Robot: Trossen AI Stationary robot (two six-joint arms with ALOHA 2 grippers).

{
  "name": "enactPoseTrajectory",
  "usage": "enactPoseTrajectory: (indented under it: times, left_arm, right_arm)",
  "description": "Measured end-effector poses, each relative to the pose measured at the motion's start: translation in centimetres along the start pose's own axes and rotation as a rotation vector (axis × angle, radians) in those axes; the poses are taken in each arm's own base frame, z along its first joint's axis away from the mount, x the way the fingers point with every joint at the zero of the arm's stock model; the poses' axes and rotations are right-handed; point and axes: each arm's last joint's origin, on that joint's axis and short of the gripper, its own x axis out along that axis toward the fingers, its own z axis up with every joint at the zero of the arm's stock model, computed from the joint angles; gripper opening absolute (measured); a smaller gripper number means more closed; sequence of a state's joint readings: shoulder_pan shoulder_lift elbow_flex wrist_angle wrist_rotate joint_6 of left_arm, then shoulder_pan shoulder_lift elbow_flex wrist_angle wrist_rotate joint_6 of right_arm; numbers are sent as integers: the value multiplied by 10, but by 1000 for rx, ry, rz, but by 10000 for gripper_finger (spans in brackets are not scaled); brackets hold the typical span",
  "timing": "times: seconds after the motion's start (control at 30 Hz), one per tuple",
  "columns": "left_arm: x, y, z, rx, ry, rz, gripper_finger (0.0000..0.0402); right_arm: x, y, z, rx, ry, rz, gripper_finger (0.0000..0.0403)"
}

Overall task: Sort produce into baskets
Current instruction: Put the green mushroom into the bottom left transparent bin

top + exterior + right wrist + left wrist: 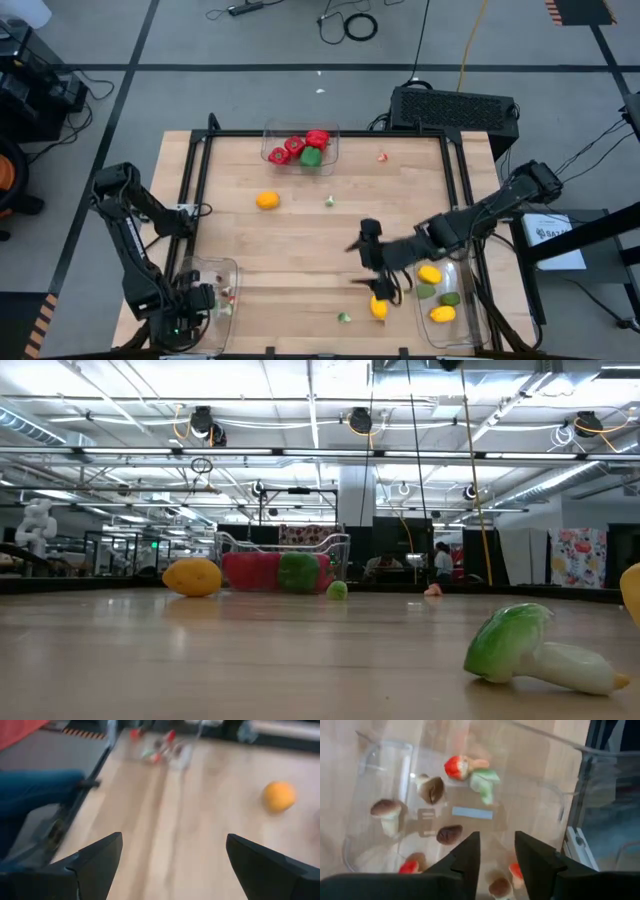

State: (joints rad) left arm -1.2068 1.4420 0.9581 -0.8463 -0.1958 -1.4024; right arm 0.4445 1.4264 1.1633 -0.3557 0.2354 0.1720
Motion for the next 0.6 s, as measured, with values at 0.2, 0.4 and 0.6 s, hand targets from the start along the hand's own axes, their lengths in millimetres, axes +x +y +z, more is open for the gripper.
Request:
enactPoseTrajectory:
  times: [0.2,0.4,0.6]
  left_arm:
    - [-9,-2,2,-40,75,-49,149]
    - [-25,-9,13,-64,-23,-102,150]
    - [-31,-11,27,8,-221,-74,150]
  right_arm:
    - [3,52,-18,127,60,108,349]
    - [23,103,-49,249,126,94,328]
    - [54,121,-76,372,210,59,303]
